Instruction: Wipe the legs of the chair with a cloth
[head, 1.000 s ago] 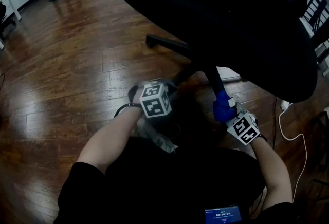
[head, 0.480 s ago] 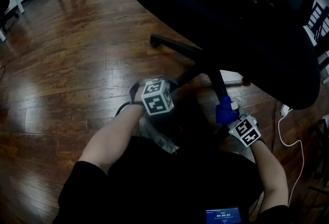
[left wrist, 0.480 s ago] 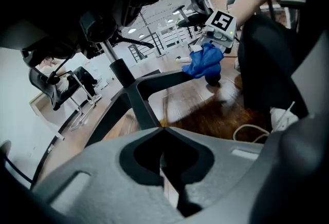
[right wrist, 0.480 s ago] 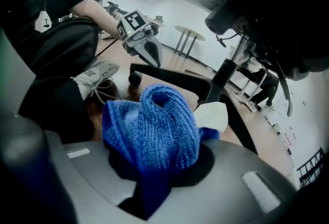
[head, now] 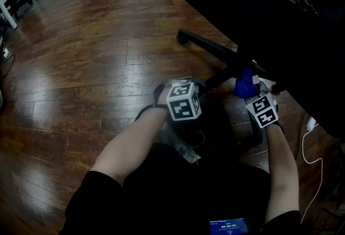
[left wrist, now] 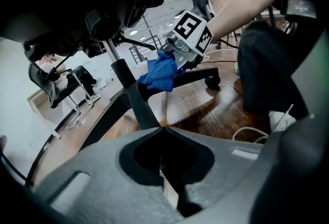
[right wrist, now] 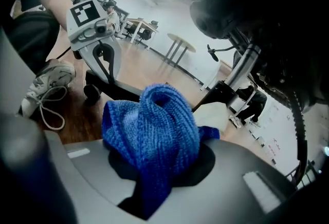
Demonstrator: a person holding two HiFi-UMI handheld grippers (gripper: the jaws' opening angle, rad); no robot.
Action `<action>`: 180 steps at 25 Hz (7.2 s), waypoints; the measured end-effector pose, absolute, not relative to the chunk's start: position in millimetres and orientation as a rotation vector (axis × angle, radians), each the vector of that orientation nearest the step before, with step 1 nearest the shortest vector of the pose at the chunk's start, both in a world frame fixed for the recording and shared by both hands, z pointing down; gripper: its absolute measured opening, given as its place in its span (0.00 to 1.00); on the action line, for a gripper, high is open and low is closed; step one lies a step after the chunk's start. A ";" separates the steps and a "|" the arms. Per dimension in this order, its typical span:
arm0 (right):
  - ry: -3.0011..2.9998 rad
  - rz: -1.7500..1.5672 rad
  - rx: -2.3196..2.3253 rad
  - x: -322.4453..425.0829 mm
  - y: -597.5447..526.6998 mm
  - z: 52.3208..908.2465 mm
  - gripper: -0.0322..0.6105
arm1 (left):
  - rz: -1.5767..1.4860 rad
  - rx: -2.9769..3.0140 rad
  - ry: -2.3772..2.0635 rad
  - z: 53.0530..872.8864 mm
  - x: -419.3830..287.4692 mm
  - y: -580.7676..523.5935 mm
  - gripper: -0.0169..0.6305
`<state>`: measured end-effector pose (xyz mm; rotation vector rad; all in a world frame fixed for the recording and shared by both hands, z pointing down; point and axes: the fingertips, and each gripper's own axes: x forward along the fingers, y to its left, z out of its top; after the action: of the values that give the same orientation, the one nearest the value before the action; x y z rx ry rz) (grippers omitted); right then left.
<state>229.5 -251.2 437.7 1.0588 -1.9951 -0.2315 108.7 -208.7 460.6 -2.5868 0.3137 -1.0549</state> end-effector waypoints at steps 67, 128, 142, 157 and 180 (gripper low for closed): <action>-2.155 0.006 0.940 257.2 -159.7 457.7 0.17 | -1.141 -2.590 0.356 456.7 113.6 -209.2 0.03; -2.139 0.100 0.824 272.2 -65.3 488.4 0.17 | -1.245 -2.364 0.329 466.1 111.4 -208.5 0.03; -2.074 0.019 0.975 253.1 -174.6 460.4 0.17 | -1.239 -2.428 0.272 464.4 113.9 -203.2 0.03; -2.105 -0.031 0.970 241.4 -195.5 451.0 0.17 | -1.235 -2.430 0.269 465.6 112.3 -202.0 0.03; -2.137 0.035 1.096 249.8 -214.6 440.6 0.17 | -1.212 -2.460 0.257 462.1 115.5 -201.6 0.03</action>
<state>249.8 -214.6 440.6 1.0960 -2.1373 0.0353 115.5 -201.6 462.1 -2.4598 0.2566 -1.2123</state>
